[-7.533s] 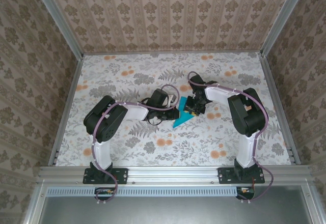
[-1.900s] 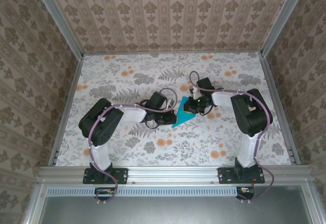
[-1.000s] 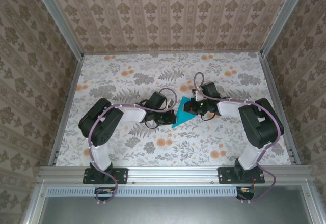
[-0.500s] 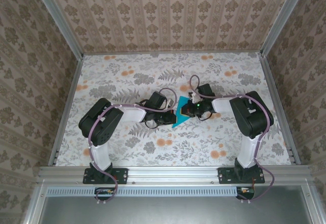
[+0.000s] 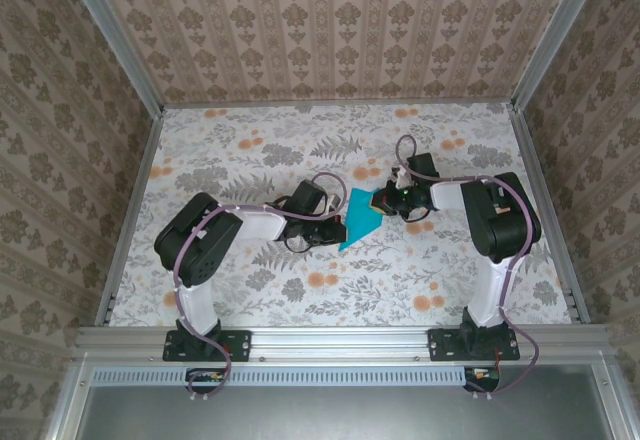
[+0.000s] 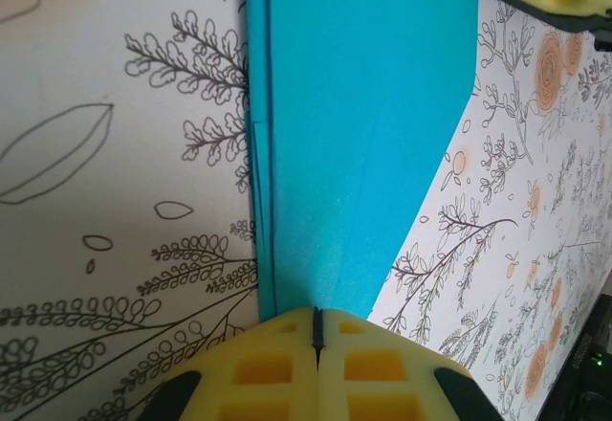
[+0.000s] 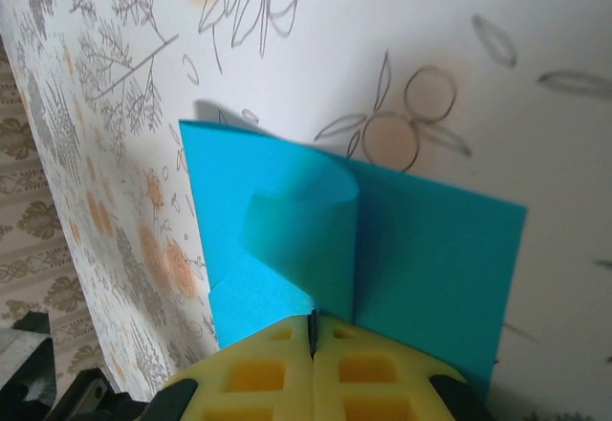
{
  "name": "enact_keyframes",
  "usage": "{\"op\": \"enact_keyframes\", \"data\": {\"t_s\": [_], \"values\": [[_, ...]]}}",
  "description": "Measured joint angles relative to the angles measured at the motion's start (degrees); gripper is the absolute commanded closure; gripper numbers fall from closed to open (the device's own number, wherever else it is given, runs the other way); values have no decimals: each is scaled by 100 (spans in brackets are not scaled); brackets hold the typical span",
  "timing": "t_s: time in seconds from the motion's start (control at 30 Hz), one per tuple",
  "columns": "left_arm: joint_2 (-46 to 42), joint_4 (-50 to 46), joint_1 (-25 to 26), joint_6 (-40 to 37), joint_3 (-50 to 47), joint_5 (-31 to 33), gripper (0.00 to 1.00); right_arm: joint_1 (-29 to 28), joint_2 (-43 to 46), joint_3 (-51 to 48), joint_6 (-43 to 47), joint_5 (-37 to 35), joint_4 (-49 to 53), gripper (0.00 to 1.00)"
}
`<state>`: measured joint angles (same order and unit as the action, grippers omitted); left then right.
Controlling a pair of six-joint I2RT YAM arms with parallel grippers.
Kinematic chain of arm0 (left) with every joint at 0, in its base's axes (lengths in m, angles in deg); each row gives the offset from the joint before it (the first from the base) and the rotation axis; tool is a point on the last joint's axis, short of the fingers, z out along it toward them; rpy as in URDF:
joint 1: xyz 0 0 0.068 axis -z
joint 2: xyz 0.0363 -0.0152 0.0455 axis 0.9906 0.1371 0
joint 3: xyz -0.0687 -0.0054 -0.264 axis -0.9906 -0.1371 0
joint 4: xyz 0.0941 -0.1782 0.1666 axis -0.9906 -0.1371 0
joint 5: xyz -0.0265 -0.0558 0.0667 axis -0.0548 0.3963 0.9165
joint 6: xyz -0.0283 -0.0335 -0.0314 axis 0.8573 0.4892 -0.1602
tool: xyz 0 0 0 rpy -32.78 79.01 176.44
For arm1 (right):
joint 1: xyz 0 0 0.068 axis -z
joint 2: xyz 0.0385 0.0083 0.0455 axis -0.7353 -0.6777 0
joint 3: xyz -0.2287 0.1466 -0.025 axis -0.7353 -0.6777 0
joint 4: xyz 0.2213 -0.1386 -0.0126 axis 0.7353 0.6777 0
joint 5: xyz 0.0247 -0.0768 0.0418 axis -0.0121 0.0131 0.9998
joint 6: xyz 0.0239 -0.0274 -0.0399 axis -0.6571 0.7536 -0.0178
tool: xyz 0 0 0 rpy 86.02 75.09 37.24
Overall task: Fold a paper plane with a square sheet of paper (pick it up from the middle)
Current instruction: Fourth fold the wing at the center of the table.
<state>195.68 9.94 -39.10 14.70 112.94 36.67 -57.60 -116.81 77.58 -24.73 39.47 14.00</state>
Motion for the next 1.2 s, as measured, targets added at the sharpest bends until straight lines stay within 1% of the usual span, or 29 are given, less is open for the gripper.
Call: {"op": "enact_keyframes", "data": {"t_s": [0.1,0.33,0.47,0.6,0.67,0.77,0.87,0.97,1.13,1.2], "values": [[0,7,0,0,-2,0,100,146,-44,101,-66,-103,-7,100],[0,-15,-4,-2,-2,-15,100,730,-188,455,-118,-643,-103,100],[0,-17,-4,0,0,-13,100,881,-15,382,-114,-765,-177,99],[0,-20,-4,0,0,-13,100,752,686,-22,-114,-697,-251,99],[0,-20,-4,0,0,-11,100,562,949,-105,-107,-599,-256,99],[0,-24,-4,0,2,-11,100,138,1054,-129,-90,-442,-267,100],[0,-24,-4,0,2,-11,100,-243,946,-127,-72,-326,-247,100],[0,-26,-4,0,2,-11,100,-422,634,-103,-74,-254,-254,100],[0,-26,-4,0,0,-11,100,-299,37,33,-76,-273,-240,100],[0,-26,-4,0,0,-11,100,-201,-85,127,-92,-166,-229,100]]}}
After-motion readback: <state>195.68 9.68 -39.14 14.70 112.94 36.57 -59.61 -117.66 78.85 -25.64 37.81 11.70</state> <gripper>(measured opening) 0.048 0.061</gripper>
